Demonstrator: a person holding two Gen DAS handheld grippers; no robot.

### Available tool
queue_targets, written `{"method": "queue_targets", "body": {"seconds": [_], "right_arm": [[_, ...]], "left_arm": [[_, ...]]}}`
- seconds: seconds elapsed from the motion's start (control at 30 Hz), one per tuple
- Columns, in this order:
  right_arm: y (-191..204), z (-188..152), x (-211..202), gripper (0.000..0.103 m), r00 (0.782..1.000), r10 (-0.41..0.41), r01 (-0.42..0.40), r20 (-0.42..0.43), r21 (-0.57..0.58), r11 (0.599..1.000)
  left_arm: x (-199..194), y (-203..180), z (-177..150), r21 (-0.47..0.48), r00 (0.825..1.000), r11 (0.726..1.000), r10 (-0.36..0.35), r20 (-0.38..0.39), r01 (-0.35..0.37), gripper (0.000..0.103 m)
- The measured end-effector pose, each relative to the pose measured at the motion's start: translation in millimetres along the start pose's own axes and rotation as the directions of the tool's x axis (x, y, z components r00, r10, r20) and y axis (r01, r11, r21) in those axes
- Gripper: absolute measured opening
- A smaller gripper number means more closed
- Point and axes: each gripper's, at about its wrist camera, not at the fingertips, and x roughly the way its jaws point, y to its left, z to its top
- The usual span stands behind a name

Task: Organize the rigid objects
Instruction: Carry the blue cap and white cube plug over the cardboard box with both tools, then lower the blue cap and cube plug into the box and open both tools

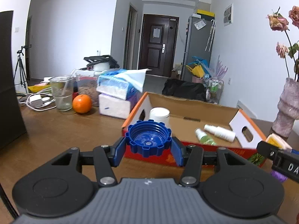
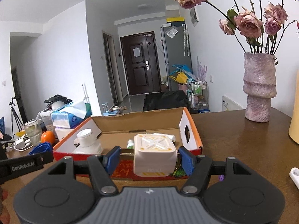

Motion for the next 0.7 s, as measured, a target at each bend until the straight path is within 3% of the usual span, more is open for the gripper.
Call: {"method": "queue_targets", "body": {"seconds": [0.7], "right_arm": [[-10, 29, 64, 0.066, 0.999, -0.036, 0.036, 0.034, 0.000, 0.999]], "left_arm": [[71, -20, 36, -0.014, 0.999, 1.000, -0.025, 0.025, 0.026, 0.053]]}}
